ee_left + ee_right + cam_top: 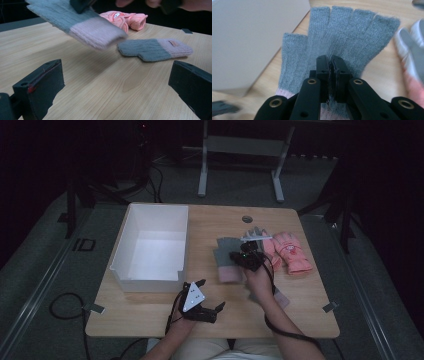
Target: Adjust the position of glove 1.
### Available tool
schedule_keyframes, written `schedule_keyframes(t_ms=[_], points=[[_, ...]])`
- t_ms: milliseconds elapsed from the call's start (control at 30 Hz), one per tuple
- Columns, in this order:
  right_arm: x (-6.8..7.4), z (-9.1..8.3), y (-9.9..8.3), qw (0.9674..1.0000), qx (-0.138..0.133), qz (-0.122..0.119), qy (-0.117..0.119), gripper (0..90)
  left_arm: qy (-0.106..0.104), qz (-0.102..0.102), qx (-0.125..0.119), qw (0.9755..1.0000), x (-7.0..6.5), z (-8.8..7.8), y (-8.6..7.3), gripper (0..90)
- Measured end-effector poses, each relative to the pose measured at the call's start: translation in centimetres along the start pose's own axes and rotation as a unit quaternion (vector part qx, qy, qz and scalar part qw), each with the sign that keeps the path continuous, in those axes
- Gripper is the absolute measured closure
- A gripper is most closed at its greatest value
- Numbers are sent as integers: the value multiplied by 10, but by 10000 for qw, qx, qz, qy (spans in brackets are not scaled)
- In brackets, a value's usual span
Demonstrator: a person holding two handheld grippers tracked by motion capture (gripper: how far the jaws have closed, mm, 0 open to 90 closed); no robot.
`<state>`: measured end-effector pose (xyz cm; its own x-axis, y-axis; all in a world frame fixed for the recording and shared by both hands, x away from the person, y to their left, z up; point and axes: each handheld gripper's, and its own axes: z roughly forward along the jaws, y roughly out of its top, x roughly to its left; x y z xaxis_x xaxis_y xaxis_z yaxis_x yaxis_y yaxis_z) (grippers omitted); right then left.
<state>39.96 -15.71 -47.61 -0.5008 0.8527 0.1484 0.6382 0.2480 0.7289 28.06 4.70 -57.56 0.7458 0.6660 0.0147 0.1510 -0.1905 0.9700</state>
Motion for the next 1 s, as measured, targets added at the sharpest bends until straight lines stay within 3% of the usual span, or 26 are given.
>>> schedule_keyframes(t_ms=[233, 400, 833, 933, 1000], points=[[14, -3, -36, 9991, 49, 425, 20, 850, 40, 95, -13, 9999, -2, 0, 0, 0], [16, 7, -55, 9983, 201, 545, -70, 850, 33, 118, -10, 9999, -2, -1, 0, 0], [15, 34, -78, 9951, 498, 835, -198, 847, 12, 126, 20, 9999, -2, 0, 0, 0], [17, 36, -78, 9960, 507, 703, -233, 827, 17, 136, 0, 9999, -2, 0, 0, 0], [15, 36, -79, 9957, 473, 771, -194, 810, 18, 121, 8, 9999, -2, 0, 0, 0]])
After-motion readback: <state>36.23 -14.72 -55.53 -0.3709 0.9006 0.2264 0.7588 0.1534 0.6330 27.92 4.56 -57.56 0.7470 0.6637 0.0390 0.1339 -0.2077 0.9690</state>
